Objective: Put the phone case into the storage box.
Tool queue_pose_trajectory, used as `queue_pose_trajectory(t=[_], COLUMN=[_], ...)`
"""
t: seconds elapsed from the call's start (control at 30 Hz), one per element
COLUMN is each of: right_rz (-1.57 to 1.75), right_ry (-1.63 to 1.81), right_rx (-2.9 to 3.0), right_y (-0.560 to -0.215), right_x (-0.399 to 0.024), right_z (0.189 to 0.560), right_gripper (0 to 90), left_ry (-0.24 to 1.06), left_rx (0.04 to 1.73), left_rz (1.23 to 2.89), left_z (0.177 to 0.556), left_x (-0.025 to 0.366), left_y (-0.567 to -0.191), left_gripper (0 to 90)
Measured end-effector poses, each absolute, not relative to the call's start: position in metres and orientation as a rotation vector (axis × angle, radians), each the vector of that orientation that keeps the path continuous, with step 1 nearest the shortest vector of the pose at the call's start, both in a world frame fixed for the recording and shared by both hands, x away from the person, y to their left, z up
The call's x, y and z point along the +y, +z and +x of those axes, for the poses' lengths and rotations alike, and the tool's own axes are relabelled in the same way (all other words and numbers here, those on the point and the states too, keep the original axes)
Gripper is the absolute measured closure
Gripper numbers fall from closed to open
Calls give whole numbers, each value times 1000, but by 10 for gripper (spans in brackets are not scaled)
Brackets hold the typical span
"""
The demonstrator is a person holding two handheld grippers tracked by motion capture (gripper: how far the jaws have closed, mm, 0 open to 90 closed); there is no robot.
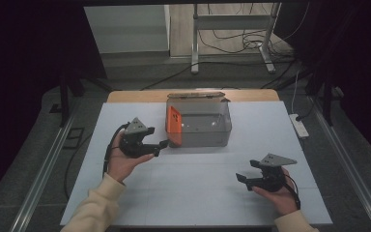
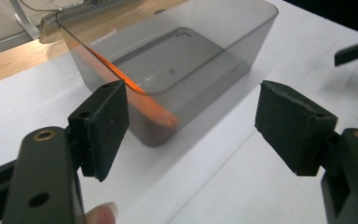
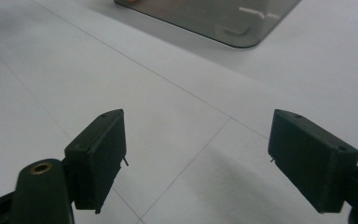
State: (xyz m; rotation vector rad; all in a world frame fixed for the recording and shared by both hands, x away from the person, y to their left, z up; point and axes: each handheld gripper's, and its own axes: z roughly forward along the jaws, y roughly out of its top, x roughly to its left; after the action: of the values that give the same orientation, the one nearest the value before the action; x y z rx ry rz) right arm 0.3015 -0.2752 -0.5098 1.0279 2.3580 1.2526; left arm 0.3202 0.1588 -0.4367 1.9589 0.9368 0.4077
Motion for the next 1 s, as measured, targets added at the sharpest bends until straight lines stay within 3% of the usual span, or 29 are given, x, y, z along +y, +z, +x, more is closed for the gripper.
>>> queue_pose_trajectory(t=[0.67, 1.0], right_rz=[1025, 1007], right_ry=[1248, 1249], right_rx=[2350, 2352], right_y=[-510, -511], right_x=[-276, -275], right_z=[301, 301], right_gripper=[193, 187], left_ry=[392, 363], left_rx=[930, 1016], left_rz=[1981, 1969], left_z=[272, 255], left_x=[191, 216], left_y=[-487, -513], left_gripper=[249, 241])
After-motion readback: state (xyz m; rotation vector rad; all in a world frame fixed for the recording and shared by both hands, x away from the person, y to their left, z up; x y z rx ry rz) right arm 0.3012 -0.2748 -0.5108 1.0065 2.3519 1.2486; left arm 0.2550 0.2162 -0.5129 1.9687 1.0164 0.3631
